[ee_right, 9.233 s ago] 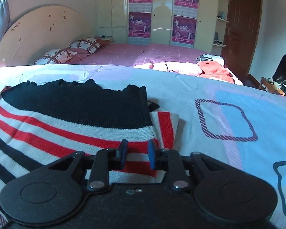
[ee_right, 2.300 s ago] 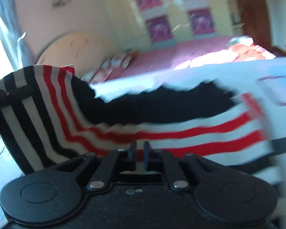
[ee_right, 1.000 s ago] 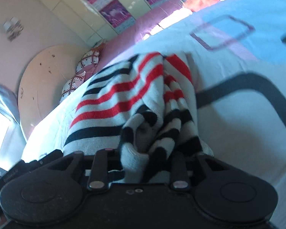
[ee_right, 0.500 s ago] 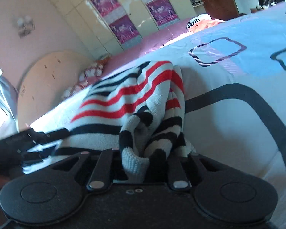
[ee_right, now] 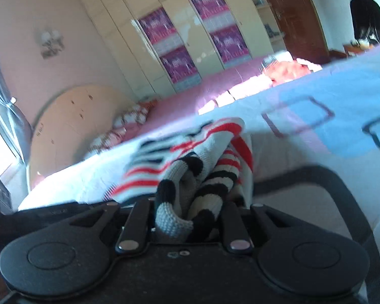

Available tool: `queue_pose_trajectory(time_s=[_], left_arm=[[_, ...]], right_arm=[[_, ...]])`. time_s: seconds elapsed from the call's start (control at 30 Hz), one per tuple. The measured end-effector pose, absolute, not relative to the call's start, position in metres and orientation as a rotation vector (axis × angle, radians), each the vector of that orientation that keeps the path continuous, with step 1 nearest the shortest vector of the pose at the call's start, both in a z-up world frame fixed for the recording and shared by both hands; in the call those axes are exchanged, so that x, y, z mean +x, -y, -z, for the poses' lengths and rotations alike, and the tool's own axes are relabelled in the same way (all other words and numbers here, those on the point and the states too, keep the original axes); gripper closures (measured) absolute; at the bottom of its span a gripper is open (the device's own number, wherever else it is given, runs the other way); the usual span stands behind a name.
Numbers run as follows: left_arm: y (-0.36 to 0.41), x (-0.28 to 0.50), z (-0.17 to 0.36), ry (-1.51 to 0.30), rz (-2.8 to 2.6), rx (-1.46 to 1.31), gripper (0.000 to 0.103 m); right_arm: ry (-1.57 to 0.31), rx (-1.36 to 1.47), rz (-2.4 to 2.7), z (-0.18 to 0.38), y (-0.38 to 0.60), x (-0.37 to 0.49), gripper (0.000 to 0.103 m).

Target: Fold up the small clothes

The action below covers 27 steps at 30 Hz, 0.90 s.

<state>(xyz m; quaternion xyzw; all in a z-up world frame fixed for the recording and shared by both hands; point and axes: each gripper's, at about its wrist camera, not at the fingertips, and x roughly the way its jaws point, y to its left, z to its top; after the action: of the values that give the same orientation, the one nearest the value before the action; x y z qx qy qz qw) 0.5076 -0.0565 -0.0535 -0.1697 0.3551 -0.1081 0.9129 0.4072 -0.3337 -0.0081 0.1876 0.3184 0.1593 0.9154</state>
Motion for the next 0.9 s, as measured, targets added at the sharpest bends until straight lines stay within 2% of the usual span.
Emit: queue_pose_trajectory(time_s=[0.1,0.37,0.4,0.43,0.5,0.57,0.7,0.87,0.9], left_arm=[[0.057,0.502,0.058,-0.727,0.207,-0.377,0.054],[0.052,0.493,0.048,-0.703,0.199,-0.410,0.053],[0.051,0.489,0.045,-0.688,0.197,-0.412,0.053],[0.049,0.486,0.044,-0.682,0.197,-0.418,0.053],[0.044,0.489,0.047,-0.682,0.193,-0.436,0.053],[0.036,0.498,0.052,-0.691,0.172,-0.458,0.053],[0.025,0.515,0.062,-0.707,0.176,-0.544,0.053],[0.029,0.532,0.069,-0.735,0.194,-0.561,0.053],[0.030,0.533,0.070,-0.742,0.195,-0.554,0.053]], right_arm=[[-0.750,0.481,-0.315,0.036,0.346,0.419,0.084],[-0.749,0.457,-0.332,0.018,0.347,0.421,0.073],[-0.733,0.454,-0.321,0.014,0.350,0.420,0.066],[-0.704,0.453,-0.306,0.011,0.355,0.418,0.054],[-0.646,0.456,-0.289,0.004,0.360,0.420,0.042],[-0.638,0.472,-0.291,0.002,0.364,0.437,0.045],[-0.687,0.469,-0.322,0.010,0.361,0.483,0.058],[-0.779,0.519,-0.342,0.027,0.369,0.517,0.060],[-0.780,0.543,-0.346,0.029,0.373,0.520,0.064]])
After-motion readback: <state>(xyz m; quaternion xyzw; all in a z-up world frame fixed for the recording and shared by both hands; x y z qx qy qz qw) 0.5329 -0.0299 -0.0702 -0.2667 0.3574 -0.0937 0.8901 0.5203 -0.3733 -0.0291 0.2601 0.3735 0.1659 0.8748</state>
